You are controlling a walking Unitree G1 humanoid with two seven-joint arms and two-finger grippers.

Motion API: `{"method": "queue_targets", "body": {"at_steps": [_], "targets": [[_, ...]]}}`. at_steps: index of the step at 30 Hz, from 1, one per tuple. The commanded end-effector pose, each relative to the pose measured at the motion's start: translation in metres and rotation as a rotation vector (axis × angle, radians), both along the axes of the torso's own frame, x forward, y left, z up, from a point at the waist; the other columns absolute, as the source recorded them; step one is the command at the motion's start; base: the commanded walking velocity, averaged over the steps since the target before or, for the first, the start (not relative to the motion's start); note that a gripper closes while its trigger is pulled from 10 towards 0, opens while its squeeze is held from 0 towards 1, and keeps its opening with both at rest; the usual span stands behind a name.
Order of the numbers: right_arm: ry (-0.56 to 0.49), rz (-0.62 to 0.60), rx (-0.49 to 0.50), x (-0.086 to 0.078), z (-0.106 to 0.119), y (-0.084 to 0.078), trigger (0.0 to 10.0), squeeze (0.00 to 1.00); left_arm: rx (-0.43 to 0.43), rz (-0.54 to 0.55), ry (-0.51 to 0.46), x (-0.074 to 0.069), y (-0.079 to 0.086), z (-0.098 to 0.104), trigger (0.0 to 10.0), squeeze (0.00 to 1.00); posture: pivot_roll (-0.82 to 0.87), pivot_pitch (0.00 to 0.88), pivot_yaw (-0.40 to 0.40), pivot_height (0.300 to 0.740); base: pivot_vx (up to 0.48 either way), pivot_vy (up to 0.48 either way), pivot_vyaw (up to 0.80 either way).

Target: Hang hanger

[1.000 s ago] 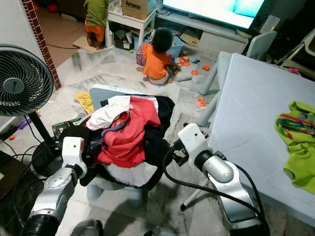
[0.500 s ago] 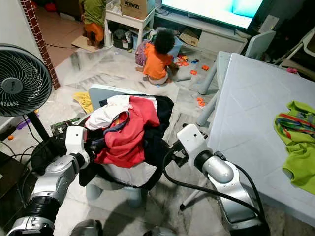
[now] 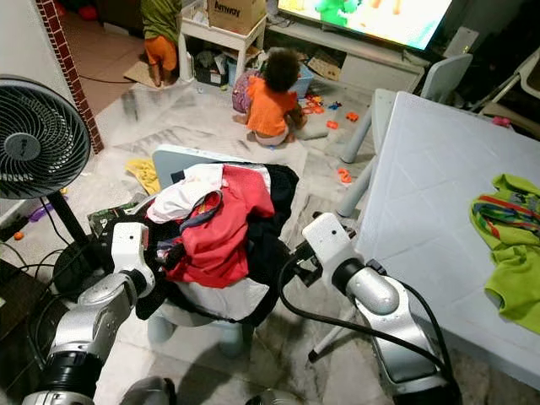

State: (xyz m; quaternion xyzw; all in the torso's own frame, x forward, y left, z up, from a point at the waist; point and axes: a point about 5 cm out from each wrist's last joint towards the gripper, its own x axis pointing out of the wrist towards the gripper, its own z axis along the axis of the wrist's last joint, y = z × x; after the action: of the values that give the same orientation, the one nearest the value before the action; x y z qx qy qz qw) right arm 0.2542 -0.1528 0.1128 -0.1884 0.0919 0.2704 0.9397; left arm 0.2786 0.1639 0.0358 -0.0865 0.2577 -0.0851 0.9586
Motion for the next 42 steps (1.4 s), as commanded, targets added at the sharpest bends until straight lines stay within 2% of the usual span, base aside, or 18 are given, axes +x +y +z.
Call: {"method": "queue_targets", "body": {"at_steps": [1,8,9,10,11,12,13,23,25,26,30,31,32,34,37,38,42], "targets": [[-0.005,-0.007,-0.012,0.002,0.001,-0.004,10.0,0.00,-0.010,-0.004,0.056,-0.003,-0.002,-0.008,10.0,0.00,-0.10,0.033,-0.155,0.740,0.000,0.000,0.00],[-0.004,-0.008,-0.014,0.001,0.001,-0.004,10.0,0.00,-0.020,-0.004,0.064,0.007,0.002,-0.010,10.0,0.00,-0.10,0.038,-0.156,0.740,0.000,0.000,0.00],[-0.005,-0.005,-0.012,0.001,0.001,-0.002,10.0,0.00,-0.029,-0.005,0.069,0.012,0.002,-0.010,5.9,0.00,-0.10,0.038,-0.156,0.740,0.000,0.000,0.00],[-0.005,-0.005,-0.012,0.001,0.001,-0.002,10.0,0.00,-0.029,-0.005,0.069,0.012,0.002,-0.010,5.9,0.00,-0.10,0.038,-0.156,0.740,0.000,0.000,0.00],[-0.006,-0.003,-0.011,0.002,0.002,-0.001,10.0,0.00,-0.031,-0.008,0.071,0.015,0.002,-0.010,3.8,0.00,-0.11,0.038,-0.156,0.740,0.000,0.000,0.00],[-0.006,-0.003,-0.010,0.002,0.002,-0.001,10.0,0.00,-0.031,-0.010,0.071,0.015,0.002,-0.010,3.8,0.00,-0.11,0.038,-0.156,0.740,0.000,0.000,0.00],[-0.007,-0.004,-0.011,0.002,0.002,-0.002,10.0,0.00,-0.034,-0.012,0.067,0.018,0.002,-0.009,0.0,0.00,-0.11,0.039,-0.154,0.740,0.000,0.000,0.00],[-0.006,-0.006,-0.010,0.002,0.001,-0.002,10.0,0.00,-0.041,-0.030,0.071,0.018,0.000,-0.013,0.0,0.00,-0.11,0.041,-0.154,0.740,0.000,0.000,0.00],[-0.007,-0.006,-0.010,0.003,0.001,-0.002,10.0,0.00,-0.038,-0.032,0.075,0.016,-0.001,-0.014,3.7,0.00,-0.10,0.040,-0.153,0.740,0.000,0.000,0.00],[-0.008,-0.007,-0.010,0.003,0.002,-0.002,10.0,0.00,-0.035,-0.033,0.076,0.014,-0.002,-0.014,10.0,0.00,-0.10,0.040,-0.153,0.740,0.000,0.000,0.00],[-0.009,-0.011,-0.011,0.004,0.002,-0.003,10.0,0.00,-0.036,-0.023,0.085,0.007,-0.006,-0.013,10.0,0.00,-0.10,0.038,-0.148,0.740,0.000,0.000,0.00],[-0.010,-0.011,-0.010,0.004,0.002,-0.003,10.0,0.00,-0.040,-0.022,0.084,0.005,-0.007,-0.013,10.0,0.62,-0.10,0.038,-0.148,0.740,0.000,0.000,0.00],[-0.010,-0.011,-0.010,0.004,0.002,-0.003,10.0,0.00,-0.042,-0.023,0.085,0.004,-0.007,-0.013,10.0,1.00,-0.10,0.038,-0.148,0.740,0.000,0.000,0.00],[-0.009,-0.009,-0.008,0.004,0.001,-0.002,10.0,0.00,-0.052,-0.030,0.083,0.002,-0.009,-0.012,10.0,1.00,-0.10,0.038,-0.148,0.740,0.000,0.000,0.00],[-0.009,-0.006,-0.006,0.004,0.001,0.000,10.0,0.00,-0.023,-0.029,0.085,0.002,-0.007,-0.012,10.0,1.00,-0.09,0.036,-0.148,0.740,0.000,0.000,0.00],[-0.009,-0.006,-0.005,0.005,0.001,0.000,10.0,0.00,-0.022,-0.025,0.087,0.002,-0.006,-0.012,10.0,0.02,-0.09,0.035,-0.148,0.740,0.000,0.000,0.00],[-0.011,-0.007,-0.006,0.005,0.001,-0.001,10.0,0.00,-0.016,-0.016,0.091,0.004,-0.003,-0.013,10.0,0.00,-0.09,0.033,-0.147,0.740,0.000,0.000,0.00]]}}
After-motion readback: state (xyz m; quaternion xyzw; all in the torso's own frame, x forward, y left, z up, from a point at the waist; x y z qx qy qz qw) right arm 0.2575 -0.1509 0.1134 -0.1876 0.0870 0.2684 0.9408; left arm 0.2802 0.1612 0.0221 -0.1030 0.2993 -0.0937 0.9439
